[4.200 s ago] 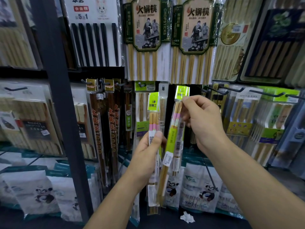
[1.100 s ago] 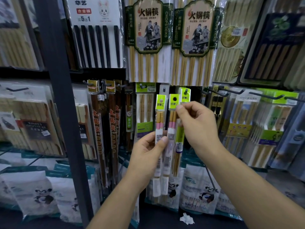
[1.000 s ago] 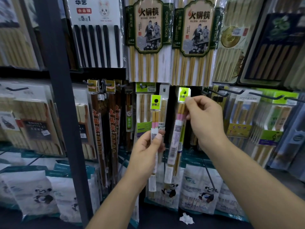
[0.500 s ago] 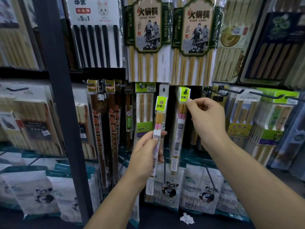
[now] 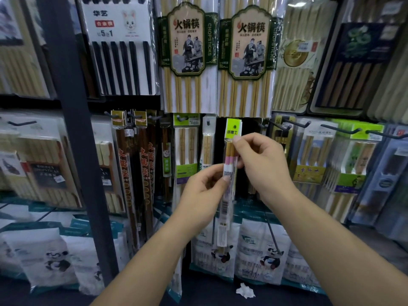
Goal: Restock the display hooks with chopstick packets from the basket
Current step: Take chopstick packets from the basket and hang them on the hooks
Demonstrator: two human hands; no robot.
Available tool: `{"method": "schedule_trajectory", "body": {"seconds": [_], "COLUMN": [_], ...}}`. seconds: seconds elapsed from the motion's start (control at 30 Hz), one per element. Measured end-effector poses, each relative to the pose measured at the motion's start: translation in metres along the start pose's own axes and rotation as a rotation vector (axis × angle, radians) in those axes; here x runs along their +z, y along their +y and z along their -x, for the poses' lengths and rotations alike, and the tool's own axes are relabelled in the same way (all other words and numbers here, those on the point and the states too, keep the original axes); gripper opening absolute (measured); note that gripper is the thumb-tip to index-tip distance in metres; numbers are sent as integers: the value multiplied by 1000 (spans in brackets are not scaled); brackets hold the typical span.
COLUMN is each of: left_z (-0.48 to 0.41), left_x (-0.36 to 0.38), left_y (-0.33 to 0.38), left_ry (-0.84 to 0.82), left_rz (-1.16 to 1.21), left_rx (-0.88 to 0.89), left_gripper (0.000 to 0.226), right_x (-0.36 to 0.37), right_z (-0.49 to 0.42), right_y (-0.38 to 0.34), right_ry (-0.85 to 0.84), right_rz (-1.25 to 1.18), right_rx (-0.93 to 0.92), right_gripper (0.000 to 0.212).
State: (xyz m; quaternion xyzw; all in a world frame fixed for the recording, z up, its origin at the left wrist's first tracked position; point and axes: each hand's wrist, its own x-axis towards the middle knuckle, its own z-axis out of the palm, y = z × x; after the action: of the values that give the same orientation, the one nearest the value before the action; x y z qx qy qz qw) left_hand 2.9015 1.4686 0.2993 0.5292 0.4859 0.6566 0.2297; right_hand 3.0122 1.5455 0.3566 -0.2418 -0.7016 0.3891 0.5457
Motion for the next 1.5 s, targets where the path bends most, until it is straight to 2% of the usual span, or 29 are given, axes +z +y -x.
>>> {"method": "schedule_trajectory", "body": {"seconds": [0.17,0.43,0.53,0.6,0.7,0.77,0.83,0.9,1.0,1.13,1.23,1.37,1.5], "left_z": [-16,-22,-18,-17,-21,-23,-28,-35,-48,-62,-72,-75,-56], "left_x": [5,2,0,-2,-3,4,16,28,36,37,39,39,38], "left_y": [3,-8,-12,-15,-14,-7,-1,-9,-25,-37,-42,-39,-28], "left_ry": [31,55,43,73,130,103,27,0,-9,8,21,30,21], "left_rz": [-39,-99,-219,-383,-485,-388,-227,-53,101,141,138,159,155], "left_rx": [15,1,-11,30,81,60,-8,-72,-144,-158,-147,-173,-176], "left_gripper": [30,22,14,12,20,20,36,34,56,53,50,49,52], "right_x": [2,7,4,1,-4,-1,5,12,18,23,26,22,14], "right_z": [-19,-30,-27,-24,-16,-10,-3,-1,-5,-11,-18,-26,-12], "right_y": [0,11,18,24,37,49,62,73,86,97,101,107,103], "right_ry": [74,113,126,125,124,111,16,-102,-209,-273,-286,-302,-301], "right_rz": [35,146,202,214,266,295,287,191,27,-105,-98,-82,-113], "right_rx": [49,50,17,-9,-36,-35,-4,44,94,158,103,96,119], "right_gripper": [30,30,35,37,35,31,47,64,68,73,73,62,67]}}
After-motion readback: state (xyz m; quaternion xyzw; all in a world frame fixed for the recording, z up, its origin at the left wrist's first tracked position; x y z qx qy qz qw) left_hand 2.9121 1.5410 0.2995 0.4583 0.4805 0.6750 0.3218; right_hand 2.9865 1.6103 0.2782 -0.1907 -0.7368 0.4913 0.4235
